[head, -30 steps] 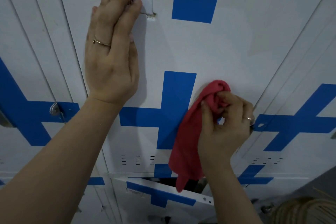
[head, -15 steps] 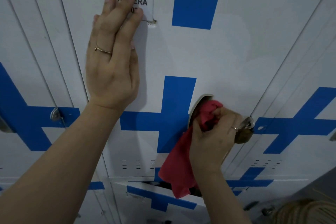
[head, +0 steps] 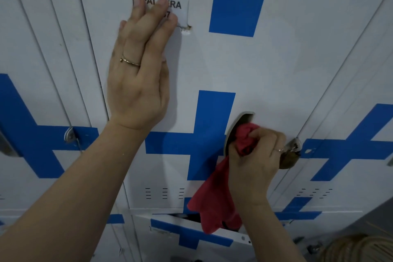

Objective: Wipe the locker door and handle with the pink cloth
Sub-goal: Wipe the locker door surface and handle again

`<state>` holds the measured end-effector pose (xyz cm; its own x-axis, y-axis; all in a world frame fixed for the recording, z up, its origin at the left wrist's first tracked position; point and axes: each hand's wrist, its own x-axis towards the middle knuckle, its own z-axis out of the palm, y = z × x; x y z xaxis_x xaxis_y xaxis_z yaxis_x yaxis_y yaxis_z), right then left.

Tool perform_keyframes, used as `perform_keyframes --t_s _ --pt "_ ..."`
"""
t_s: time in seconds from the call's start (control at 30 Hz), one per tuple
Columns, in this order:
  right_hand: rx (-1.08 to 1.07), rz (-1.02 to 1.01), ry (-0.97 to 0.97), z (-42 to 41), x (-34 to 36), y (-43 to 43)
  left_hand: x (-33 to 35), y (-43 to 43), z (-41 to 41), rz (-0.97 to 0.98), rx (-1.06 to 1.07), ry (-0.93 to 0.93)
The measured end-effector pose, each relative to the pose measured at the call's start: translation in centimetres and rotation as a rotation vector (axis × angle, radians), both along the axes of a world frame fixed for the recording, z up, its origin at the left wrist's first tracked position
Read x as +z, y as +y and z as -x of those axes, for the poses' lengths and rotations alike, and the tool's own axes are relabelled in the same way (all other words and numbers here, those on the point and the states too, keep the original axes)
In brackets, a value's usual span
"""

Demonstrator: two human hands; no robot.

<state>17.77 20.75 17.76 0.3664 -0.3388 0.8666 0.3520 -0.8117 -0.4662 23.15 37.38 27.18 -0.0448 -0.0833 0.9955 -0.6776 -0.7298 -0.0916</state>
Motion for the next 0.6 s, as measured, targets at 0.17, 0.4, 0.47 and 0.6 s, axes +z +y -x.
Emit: perform_keyframes --t_s 0.17,0.4,0.47,0.6 --pt "-0.005 -0.025 -0.114 -1.0 2.7 -0.2 0.0 -0.1 0.0 0.006 0.009 0.01" --pt "0.052 -0.067 0.072 0.4 -2.9 -0.1 0.0 -0.1 0.1 0.025 0.025 0.011" --pt "0.077 -0.128 0.05 0.6 -3.6 -0.6 0.0 -0.2 0.0 0.023 0.006 0.019" --pt "0.18 -0.341 0.062 2.0 -4.7 -0.5 0.0 -0.1 -0.1 0.025 0.016 0.018"
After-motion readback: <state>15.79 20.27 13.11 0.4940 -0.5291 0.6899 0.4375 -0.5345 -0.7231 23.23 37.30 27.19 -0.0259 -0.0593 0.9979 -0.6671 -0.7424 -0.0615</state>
